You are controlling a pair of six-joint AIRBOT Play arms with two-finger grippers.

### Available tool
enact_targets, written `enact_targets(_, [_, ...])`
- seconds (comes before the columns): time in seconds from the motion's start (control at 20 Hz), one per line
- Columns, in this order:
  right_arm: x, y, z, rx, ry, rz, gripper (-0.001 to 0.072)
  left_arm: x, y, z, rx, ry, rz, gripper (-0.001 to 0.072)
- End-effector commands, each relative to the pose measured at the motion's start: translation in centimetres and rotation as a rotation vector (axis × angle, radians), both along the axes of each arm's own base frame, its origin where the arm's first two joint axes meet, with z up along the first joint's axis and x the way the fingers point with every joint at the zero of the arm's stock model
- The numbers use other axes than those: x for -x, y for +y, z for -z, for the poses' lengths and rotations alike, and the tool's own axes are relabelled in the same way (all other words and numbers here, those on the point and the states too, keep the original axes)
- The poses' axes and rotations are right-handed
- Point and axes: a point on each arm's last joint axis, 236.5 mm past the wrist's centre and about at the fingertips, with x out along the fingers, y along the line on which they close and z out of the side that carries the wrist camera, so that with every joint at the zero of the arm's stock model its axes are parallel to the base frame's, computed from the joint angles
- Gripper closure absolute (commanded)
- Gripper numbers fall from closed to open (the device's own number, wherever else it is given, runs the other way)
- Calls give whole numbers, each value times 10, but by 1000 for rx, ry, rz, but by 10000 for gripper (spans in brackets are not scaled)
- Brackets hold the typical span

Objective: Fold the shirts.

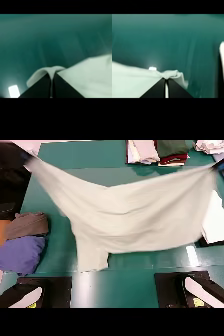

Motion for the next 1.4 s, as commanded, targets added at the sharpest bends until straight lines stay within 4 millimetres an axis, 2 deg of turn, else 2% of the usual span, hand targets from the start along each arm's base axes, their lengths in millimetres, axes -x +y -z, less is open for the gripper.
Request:
enact_targets(0.0, [-16,-8,135,18,325,27,694,-39,-11,146,2,320,3,684])
enact_targets(0.05, [-23,-12,162,14,363,48,694,-53,-12,175,1,349,3,684])
enact_targets(0.1, [-32,-12,182,0,383,61,694,-64,-14,195,1,364,4,683])
enact_targets(0.15, [-41,-14,196,-3,388,70,693,-76,-14,209,-1,363,-5,683])
enact_targets(0.25, [-62,-12,203,-32,374,76,693,-91,-11,223,10,351,-37,680])
enact_targets(0.3, [-73,-11,199,-47,355,75,690,-94,-8,221,11,341,-51,505])
enact_targets(0.35, [-84,-12,192,-46,333,72,579,-95,-6,215,7,333,-54,157])
enact_targets(0.4, [-93,-14,183,-41,307,72,333,-92,0,209,1,345,-59,98])
enact_targets(0.45, [-97,-14,171,-36,289,66,272,-85,11,201,-3,373,-64,144])
enact_targets(0.55, [-95,-13,150,-17,256,32,274,-66,34,190,9,432,-105,160])
enact_targets(0.65, [-81,-10,139,-8,241,14,277,-38,55,193,13,478,-145,160])
enact_targets(0.7, [-71,-8,136,-8,239,14,277,-20,58,203,17,512,-161,160])
enact_targets(0.8, [-51,-4,138,-10,244,16,277,24,54,238,20,603,-170,160])
enact_targets(0.95, [-28,-1,145,-10,231,32,277,89,35,297,27,737,-159,160])
enact_targets(1.05, [-21,0,150,-14,212,45,277,118,17,325,54,804,-138,160])
enact_targets(1.1, [-19,4,151,-35,205,46,277,127,9,335,57,821,-128,160])
enact_targets(1.2, [-15,11,153,-62,210,42,277,132,-2,346,68,815,-120,160])
enact_targets(1.35, [-16,17,150,-92,206,36,277,119,-18,346,137,757,-141,161])
